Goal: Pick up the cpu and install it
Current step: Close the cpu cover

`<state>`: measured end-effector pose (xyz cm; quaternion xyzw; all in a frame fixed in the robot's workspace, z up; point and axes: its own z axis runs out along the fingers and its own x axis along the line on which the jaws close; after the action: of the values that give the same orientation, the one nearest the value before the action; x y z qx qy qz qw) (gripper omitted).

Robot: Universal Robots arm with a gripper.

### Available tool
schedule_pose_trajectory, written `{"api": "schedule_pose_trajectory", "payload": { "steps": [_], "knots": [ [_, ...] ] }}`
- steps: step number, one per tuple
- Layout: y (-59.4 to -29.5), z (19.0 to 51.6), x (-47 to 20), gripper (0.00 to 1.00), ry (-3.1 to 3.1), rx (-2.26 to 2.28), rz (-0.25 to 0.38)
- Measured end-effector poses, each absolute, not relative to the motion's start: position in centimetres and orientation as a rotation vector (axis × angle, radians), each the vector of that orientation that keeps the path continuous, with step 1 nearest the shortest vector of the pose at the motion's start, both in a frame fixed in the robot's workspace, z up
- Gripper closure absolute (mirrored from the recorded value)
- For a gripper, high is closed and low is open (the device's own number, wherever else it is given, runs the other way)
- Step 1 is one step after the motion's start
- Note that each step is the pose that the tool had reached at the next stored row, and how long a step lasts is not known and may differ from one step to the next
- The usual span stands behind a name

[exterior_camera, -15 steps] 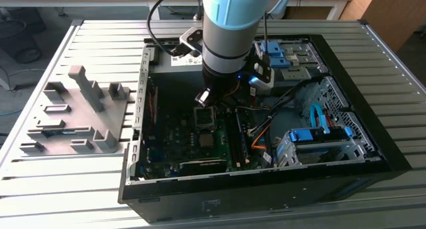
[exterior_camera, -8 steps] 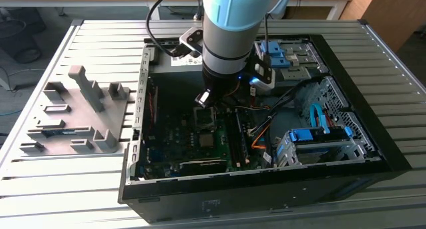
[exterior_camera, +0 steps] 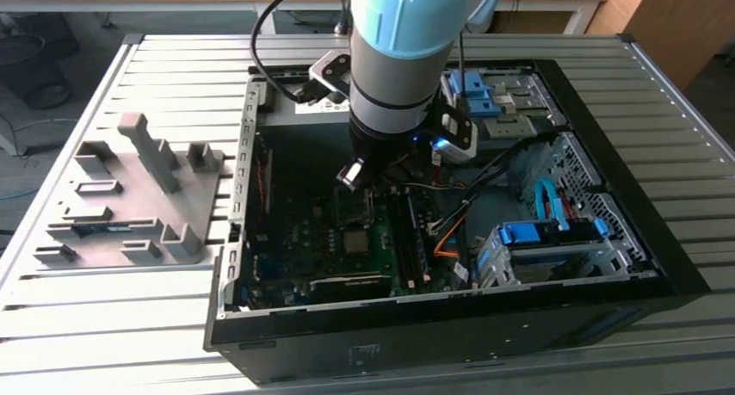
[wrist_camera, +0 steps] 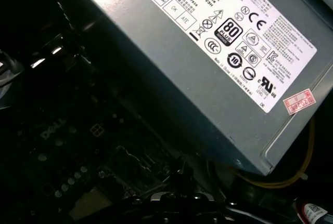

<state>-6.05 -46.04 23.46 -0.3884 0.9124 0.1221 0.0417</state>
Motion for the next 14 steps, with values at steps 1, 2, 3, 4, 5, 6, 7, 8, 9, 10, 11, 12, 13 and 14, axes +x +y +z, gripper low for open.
{"api": "schedule_pose_trajectory", "payload": {
  "steps": [1, 2, 3, 4, 5, 6, 7, 8, 9, 10, 11, 12, 13, 14],
  "knots": [
    [-46.2, 23.5, -6.1, 0.9, 2.793, -1.189, 0.373],
    [-46.3, 23.5, -6.1, 0.9, 2.793, -1.19, 0.374],
    [-46.4, 23.5, -6.1, 0.9, 2.792, -1.19, 0.374],
    [-46.5, 23.5, -6.1, 0.9, 2.792, -1.191, 0.374],
    [-46.6, 23.5, -6.1, 0.9, 2.792, -1.191, 0.374],
    [-46.8, 23.5, -6.0, 0.9, 2.792, -1.192, 0.374],
    [-46.9, 23.5, -6.0, 0.9, 2.791, -1.193, 0.374],
    [-47.0, 23.5, -6.1, 0.9, 2.791, -1.194, 0.374],
    [-47.1, 23.5, -6.1, 0.9, 2.791, -1.195, 0.374],
    [-47.3, 23.5, -6.1, 0.9, 2.79, -1.196, 0.374],
    [-47.4, 23.5, -6.1, 0.9, 2.79, -1.197, 0.374],
    [-47.5, 23.5, -6.1, 0.9, 2.79, -1.198, 0.374],
    [-47.6, 23.5, -6.0, 0.9, 2.789, -1.199, 0.374],
    [-47.8, 23.5, -6.1, 0.9, 2.789, -1.2, 0.374]
  ]
}}
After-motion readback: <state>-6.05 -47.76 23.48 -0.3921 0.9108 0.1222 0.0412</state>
